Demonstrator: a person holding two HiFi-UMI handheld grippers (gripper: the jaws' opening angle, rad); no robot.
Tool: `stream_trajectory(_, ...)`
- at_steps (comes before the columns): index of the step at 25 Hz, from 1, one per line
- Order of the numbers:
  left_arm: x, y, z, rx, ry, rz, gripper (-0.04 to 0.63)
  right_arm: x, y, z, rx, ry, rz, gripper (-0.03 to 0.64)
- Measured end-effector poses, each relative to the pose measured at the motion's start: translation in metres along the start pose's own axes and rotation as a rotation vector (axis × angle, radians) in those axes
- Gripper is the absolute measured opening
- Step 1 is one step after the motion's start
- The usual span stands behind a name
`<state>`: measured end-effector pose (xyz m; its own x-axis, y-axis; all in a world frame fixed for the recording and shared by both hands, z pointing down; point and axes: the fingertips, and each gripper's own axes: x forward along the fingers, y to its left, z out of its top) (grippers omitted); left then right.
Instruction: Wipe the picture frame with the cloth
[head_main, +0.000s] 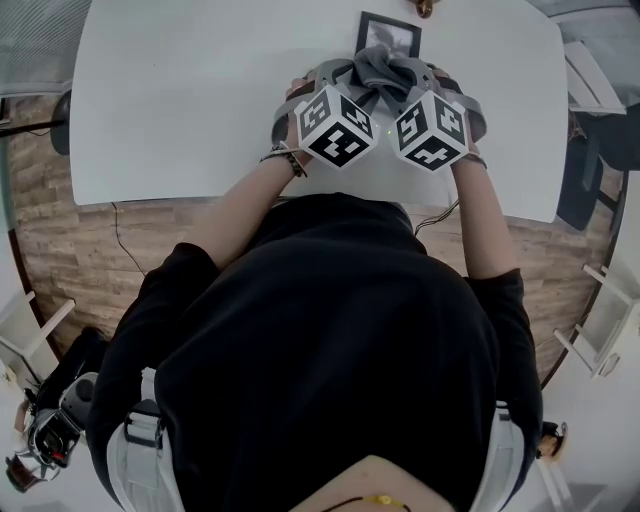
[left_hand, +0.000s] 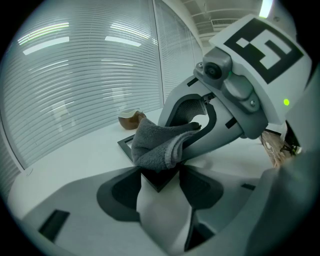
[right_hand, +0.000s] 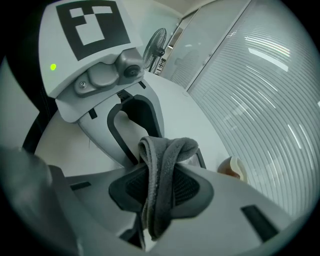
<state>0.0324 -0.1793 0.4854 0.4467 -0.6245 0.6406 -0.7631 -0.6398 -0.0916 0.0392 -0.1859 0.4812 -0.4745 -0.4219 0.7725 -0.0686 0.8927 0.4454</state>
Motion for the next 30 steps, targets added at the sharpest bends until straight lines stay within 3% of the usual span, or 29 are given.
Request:
stream_trajectory(15,0.0,0.0,-0.001,0.001,0.003,0.0,0.238,-0.004,0.011,-0.001,-0.086,0.002,0.06,0.097)
stream_trajectory(23,-0.001,0.0,-0.001,0.004,0.003,-0.001,0.239,-0.006,0.017,0.001,-0.247,0.02,0.09,0.095)
stream_trajectory(27,-0.001,-0.001,-0.001,0.004,0.003,0.001,0.239,-0.006,0.017,0.0,-0.252,0.005,0.107,0.095)
stream_trajectory(30,-0.001,-0.001,-0.001,0.003,0.004,0.001,0.238,-0.007,0.017,-0.001,-0.177,-0.023,0.122,0.097)
